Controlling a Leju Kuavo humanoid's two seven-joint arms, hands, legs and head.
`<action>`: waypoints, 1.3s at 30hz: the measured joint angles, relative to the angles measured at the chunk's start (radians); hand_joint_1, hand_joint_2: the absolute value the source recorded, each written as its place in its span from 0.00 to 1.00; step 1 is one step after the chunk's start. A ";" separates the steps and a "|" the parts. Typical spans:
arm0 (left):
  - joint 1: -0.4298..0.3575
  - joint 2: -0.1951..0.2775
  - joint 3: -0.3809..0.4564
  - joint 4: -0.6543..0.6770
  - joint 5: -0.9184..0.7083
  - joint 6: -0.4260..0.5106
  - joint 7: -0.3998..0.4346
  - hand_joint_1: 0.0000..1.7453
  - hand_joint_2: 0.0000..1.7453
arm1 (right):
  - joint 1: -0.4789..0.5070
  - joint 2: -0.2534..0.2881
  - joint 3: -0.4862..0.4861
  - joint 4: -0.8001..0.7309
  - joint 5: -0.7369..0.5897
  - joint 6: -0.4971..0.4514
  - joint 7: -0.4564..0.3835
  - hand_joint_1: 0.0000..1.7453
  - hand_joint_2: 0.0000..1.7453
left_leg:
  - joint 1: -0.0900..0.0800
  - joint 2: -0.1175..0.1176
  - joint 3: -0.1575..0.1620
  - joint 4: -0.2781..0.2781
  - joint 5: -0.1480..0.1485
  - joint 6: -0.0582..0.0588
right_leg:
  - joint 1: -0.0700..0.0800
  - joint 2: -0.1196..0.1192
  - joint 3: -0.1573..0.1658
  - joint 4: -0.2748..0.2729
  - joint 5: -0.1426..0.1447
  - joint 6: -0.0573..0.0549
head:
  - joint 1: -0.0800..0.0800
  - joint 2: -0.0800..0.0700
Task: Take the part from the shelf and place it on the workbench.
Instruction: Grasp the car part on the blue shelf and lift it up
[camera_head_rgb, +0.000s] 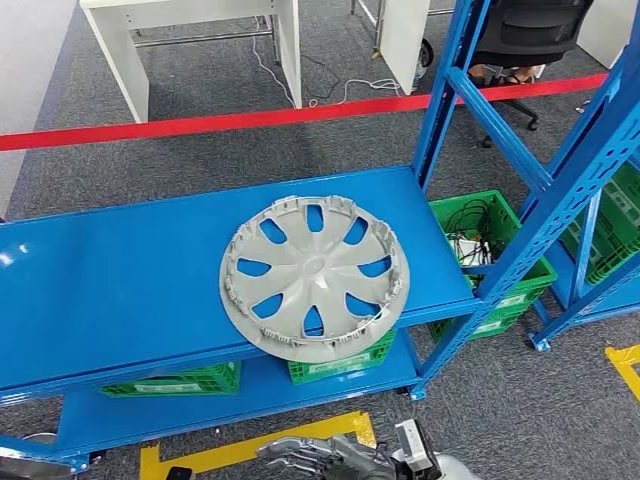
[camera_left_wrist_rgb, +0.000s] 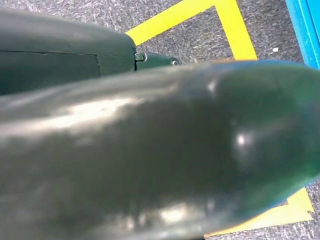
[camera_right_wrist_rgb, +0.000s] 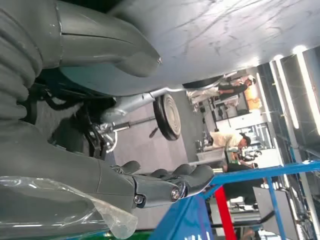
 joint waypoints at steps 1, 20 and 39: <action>0.000 -0.001 0.000 0.000 0.002 0.003 0.000 0.00 0.00 | 0.001 0.002 -0.003 -0.007 0.000 -0.013 0.010 0.00 1.00 | 0.000 0.000 0.000 0.000 0.000 0.000 | 0.000 0.000 0.000 0.000 0.000 0.000 | 0.000 0.000; 0.015 -0.004 0.013 0.008 0.027 0.042 0.048 0.00 0.00 | -0.050 0.056 -0.009 -0.206 0.839 -1.210 0.147 0.00 1.00 | 0.000 0.000 0.000 0.000 0.001 0.000 | 0.000 -0.001 0.000 0.000 0.000 0.000 | 0.000 0.000; 0.037 -0.026 0.013 -0.001 0.012 0.076 0.009 0.00 0.00 | 0.025 0.111 -0.119 -0.212 1.167 -1.297 0.131 0.00 1.00 | 0.000 0.000 -0.001 0.000 0.001 0.000 | 0.000 0.000 -0.001 0.000 0.001 0.000 | -0.001 0.000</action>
